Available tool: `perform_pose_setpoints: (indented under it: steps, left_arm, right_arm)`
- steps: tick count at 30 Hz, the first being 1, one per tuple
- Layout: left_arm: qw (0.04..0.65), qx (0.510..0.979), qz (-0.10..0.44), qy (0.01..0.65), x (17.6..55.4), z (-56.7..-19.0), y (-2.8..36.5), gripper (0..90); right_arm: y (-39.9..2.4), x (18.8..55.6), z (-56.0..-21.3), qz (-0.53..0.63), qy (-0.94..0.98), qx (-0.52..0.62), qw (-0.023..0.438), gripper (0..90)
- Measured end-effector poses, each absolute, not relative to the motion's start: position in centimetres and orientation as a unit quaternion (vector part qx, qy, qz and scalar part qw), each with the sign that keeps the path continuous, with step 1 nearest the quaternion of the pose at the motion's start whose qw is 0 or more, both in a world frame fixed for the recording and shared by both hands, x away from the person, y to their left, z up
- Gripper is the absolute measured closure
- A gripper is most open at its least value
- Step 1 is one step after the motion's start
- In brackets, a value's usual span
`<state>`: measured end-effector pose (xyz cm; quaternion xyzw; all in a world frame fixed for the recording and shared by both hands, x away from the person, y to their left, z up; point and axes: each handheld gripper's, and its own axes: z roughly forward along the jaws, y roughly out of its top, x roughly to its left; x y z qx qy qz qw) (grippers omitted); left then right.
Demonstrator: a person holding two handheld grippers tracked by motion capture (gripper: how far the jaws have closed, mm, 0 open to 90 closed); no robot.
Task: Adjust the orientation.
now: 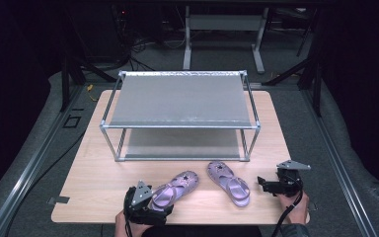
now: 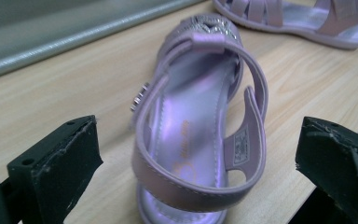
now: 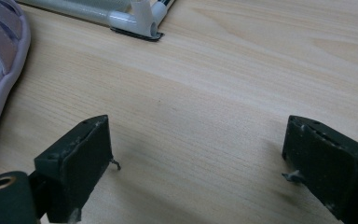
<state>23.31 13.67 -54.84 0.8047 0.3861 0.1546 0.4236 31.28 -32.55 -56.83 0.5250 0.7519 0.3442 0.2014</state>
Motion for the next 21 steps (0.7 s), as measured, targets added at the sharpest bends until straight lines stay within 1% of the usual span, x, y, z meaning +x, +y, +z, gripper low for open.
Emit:
perform_pose_setpoints:
  steps: [2, 3, 6, 7, 9, 11, 16, 17, 21]
  left_arm:
    - [0.420, 0.805, 0.157, 0.389, 23.3, -55.1, 13.4, 0.1]
    - [0.419, 0.806, 0.156, 0.387, 23.3, -55.4, 13.1, 1.6]
    - [0.408, 0.809, 0.167, 0.388, 23.4, -55.6, 12.9, 13.6]
    - [0.409, 0.809, 0.164, 0.389, 23.5, -55.7, 12.9, 15.8]
    - [0.404, 0.811, 0.170, 0.387, 23.5, -55.9, 12.9, 17.9]
    - [0.399, 0.813, 0.172, 0.388, 23.6, -56.0, 12.8, 17.3]
    - [0.385, 0.815, 0.160, 0.402, 23.8, -56.6, 12.9, 20.2]
    - [0.380, 0.814, 0.161, 0.409, 23.9, -57.0, 12.8, 28.0]
    - [0.378, 0.815, 0.171, 0.404, 23.8, -56.8, 12.7, 33.9]
  right_arm:
    - [-32.6, 31.3, -56.8, 0.344, 0.752, 0.525, 0.202, 7.6]
    - [-32.6, 31.3, -56.8, 0.345, 0.752, 0.525, 0.201, 7.6]
    - [-32.5, 31.3, -56.8, 0.344, 0.752, 0.525, 0.202, 7.6]
    - [-32.5, 31.3, -56.8, 0.344, 0.752, 0.525, 0.202, 7.6]
    - [-32.6, 31.2, -56.8, 0.340, 0.754, 0.525, 0.201, 7.7]
    - [-32.6, 31.2, -56.8, 0.339, 0.754, 0.525, 0.201, 7.7]
    - [-32.5, 31.2, -56.8, 0.338, 0.755, 0.524, 0.202, 7.9]
    - [-32.6, 31.2, -56.8, 0.340, 0.754, 0.525, 0.201, 7.9]
    - [-32.5, 31.3, -56.8, 0.345, 0.751, 0.526, 0.202, 7.5]
